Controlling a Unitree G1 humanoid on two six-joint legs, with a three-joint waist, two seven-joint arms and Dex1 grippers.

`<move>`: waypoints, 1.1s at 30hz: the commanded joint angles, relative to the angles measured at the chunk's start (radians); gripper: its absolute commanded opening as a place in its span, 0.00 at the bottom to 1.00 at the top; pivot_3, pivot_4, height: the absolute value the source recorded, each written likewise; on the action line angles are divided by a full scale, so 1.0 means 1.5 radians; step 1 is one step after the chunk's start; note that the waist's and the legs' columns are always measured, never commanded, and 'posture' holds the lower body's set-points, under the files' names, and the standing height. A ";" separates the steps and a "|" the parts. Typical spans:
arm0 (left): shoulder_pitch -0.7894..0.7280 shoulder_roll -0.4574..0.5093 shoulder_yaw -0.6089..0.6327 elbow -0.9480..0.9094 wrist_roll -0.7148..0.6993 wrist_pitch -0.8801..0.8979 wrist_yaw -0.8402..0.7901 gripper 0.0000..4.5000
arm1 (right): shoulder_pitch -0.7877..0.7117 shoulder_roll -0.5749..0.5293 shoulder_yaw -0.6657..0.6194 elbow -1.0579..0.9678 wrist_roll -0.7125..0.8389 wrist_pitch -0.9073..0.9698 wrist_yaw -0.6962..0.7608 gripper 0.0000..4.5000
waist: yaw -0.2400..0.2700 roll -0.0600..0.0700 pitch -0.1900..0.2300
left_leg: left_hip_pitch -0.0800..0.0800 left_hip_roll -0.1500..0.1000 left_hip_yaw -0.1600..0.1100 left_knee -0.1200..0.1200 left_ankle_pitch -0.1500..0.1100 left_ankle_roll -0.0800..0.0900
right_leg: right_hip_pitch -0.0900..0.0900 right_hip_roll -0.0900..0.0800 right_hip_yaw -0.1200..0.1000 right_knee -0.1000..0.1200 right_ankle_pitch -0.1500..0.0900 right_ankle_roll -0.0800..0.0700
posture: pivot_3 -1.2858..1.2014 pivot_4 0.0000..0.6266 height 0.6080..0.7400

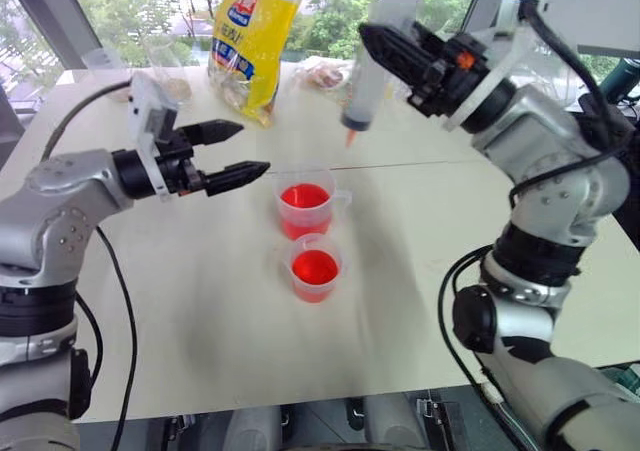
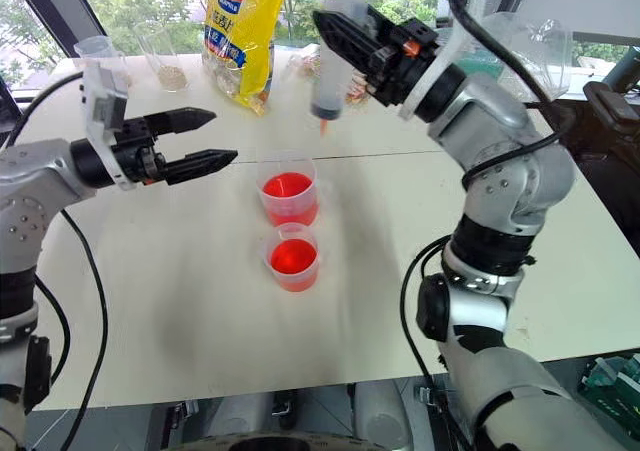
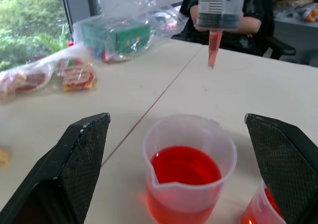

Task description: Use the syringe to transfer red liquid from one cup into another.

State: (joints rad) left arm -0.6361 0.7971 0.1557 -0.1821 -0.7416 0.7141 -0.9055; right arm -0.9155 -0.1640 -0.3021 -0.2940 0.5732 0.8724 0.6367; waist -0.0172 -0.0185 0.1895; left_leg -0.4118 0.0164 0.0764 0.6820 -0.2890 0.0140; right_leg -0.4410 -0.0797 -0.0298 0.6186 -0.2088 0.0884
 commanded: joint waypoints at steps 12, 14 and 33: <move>-0.072 -0.012 -0.004 -0.019 -0.040 0.039 -0.032 1.00 | 0.177 0.067 0.218 0.190 -0.121 -0.429 0.105 0.32 | -0.001 0.000 0.000 | 0.001 0.000 0.000 0.000 0.000 0.000 | 0.001 0.000 0.000 0.000 0.000 0.000 | 0.52 0.24 1.00; -0.071 -0.012 -0.007 -0.026 -0.040 0.041 -0.036 1.00 | 0.182 0.062 0.229 0.224 -0.135 -0.458 0.113 0.32 | -0.001 0.000 0.000 | 0.001 0.000 0.000 0.000 0.000 0.000 | 0.001 0.000 0.000 0.000 0.000 0.000 | 0.52 0.24 1.00; -0.090 -0.055 -0.039 -0.051 -0.065 0.069 -0.041 1.00 | 0.181 0.028 0.260 0.296 -0.170 -0.481 0.114 0.32 | 0.000 0.000 0.000 | 0.001 0.000 -0.001 0.000 0.001 -0.003 | 0.001 0.000 0.000 0.001 0.000 0.000 | 0.52 0.24 1.00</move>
State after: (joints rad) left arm -0.7451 0.7147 0.0934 -0.2353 -0.8206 0.8189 -0.9609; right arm -0.6290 -0.1189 0.0916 0.1640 0.3172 0.1602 0.8105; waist -0.0173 -0.0184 0.1896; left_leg -0.4102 0.0163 0.0756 0.6827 -0.2868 0.0102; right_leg -0.4398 -0.0798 -0.0293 0.6199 -0.2088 0.0883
